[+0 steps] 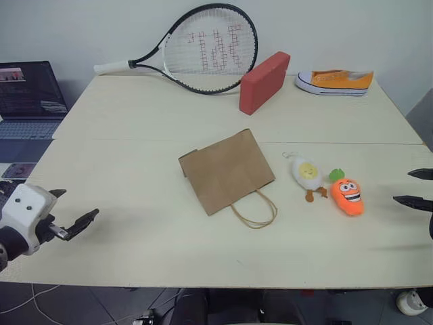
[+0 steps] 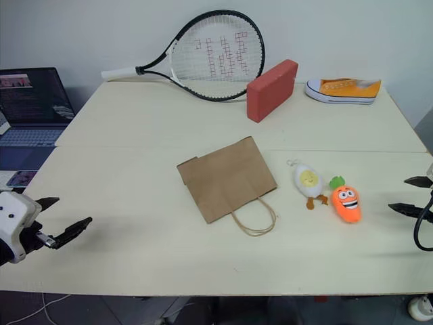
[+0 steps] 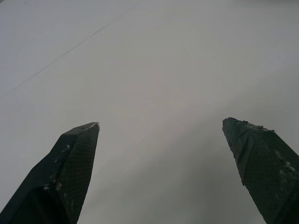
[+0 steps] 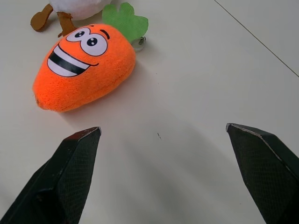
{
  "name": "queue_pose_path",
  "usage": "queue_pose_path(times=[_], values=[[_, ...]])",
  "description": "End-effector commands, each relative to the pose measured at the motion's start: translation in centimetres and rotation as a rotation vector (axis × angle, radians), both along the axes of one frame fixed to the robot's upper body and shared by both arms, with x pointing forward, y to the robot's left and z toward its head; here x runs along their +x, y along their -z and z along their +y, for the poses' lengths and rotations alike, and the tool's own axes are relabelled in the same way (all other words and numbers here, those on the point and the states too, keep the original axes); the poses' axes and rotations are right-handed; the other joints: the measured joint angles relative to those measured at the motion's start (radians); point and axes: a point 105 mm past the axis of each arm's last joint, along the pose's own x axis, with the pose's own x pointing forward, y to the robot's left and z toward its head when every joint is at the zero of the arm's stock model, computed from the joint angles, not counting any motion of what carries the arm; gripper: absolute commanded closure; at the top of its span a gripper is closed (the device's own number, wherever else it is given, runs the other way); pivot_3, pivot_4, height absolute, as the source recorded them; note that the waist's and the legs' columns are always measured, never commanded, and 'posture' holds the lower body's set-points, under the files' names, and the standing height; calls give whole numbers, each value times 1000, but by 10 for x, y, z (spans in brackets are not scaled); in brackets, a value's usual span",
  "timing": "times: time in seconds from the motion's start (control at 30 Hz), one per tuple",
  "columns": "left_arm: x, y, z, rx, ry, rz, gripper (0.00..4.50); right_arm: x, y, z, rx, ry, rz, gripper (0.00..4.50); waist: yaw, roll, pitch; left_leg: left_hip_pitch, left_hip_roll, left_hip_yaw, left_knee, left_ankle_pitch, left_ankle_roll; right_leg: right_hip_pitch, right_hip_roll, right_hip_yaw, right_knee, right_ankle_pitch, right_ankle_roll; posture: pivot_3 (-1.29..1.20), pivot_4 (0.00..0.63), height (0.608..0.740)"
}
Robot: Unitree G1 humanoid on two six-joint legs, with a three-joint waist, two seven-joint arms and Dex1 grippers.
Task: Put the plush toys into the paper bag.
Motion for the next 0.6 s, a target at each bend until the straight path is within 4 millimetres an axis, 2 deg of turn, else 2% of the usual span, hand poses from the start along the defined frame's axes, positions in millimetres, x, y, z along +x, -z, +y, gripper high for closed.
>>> queue_pose_path(times=[0.03,0.37,0.6], values=[[2,-7,-2,-19,19,-32,10,0,-15,-1,-25,-4,-43,0,0,0,0,0,0,0,0,0,0,0,0,0,0,0,0,0,150,740],[10,-8,6,-2,-37,-88,10,2,-14,2,-28,-6,-55,0,0,0,0,1,0,1,1,0,0,0,0,1,1,1,1,0,150,740],[7,-5,5,-9,7,-100,10,4,-14,3,-30,-5,-63,0,0,0,0,1,0,1,1,0,0,1,0,1,1,1,1,0,150,740]])
